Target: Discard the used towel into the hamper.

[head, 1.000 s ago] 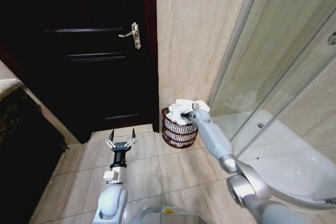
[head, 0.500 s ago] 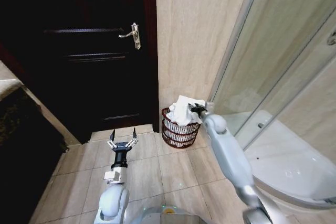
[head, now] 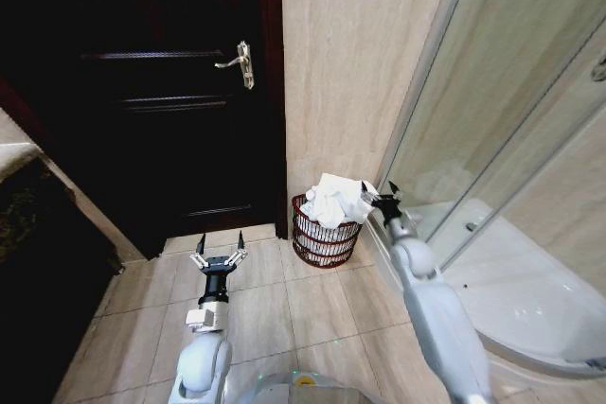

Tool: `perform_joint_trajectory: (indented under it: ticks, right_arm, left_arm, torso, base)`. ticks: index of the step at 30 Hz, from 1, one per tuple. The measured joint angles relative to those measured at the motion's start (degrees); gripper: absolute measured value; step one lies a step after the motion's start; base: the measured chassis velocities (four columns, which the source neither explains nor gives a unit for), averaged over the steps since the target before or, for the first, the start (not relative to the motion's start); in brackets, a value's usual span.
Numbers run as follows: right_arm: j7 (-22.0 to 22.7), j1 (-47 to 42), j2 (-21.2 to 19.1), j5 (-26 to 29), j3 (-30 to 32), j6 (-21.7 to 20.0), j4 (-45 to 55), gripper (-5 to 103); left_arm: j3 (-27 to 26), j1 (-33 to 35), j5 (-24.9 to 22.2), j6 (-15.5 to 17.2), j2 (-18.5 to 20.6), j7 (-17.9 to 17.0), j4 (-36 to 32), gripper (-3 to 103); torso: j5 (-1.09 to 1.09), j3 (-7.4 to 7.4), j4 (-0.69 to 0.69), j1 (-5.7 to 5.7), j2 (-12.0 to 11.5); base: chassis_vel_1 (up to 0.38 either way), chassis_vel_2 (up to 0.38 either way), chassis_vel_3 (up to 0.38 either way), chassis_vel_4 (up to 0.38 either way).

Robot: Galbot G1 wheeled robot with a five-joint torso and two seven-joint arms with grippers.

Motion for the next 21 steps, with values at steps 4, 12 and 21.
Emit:
perform_joint_trajectory:
  ticks: [4, 12, 21]
  right_arm:
    - [-0.69, -3.55, -0.02, -0.07, 1.58, -0.45, 1.98, 100]
    - [-0.64, -4.72, 0.46, -0.56, 1.99, -0.65, 2.53, 100]
    - [-0.36, -5.19, 1.38, -0.6, 1.98, -0.22, 3.18, 100]
  left_arm:
    - [0.21, -0.55, 0.3, 0.52, -0.14, -0.23, 0.12, 100]
    - [0.61, -1.01, 0.44, 1.07, 0.06, -0.27, 0.09, 100]
    - [0.98, -1.47, 0.41, 1.37, 0.44, -0.21, 0.53, 100]
  torso:
    - [0.01, 0.0, 0.02, 0.0, 0.0]
    - [0.01, 0.02, 0.04, 0.01, 0.0]
    - [0.01, 0.02, 0.04, 0.01, 0.0]
  base:
    - [0.0, 0.0, 0.0, 0.0]
    - [0.0, 0.0, 0.0, 0.0]
    - [-0.04, 0.052, 0.043, -0.051]
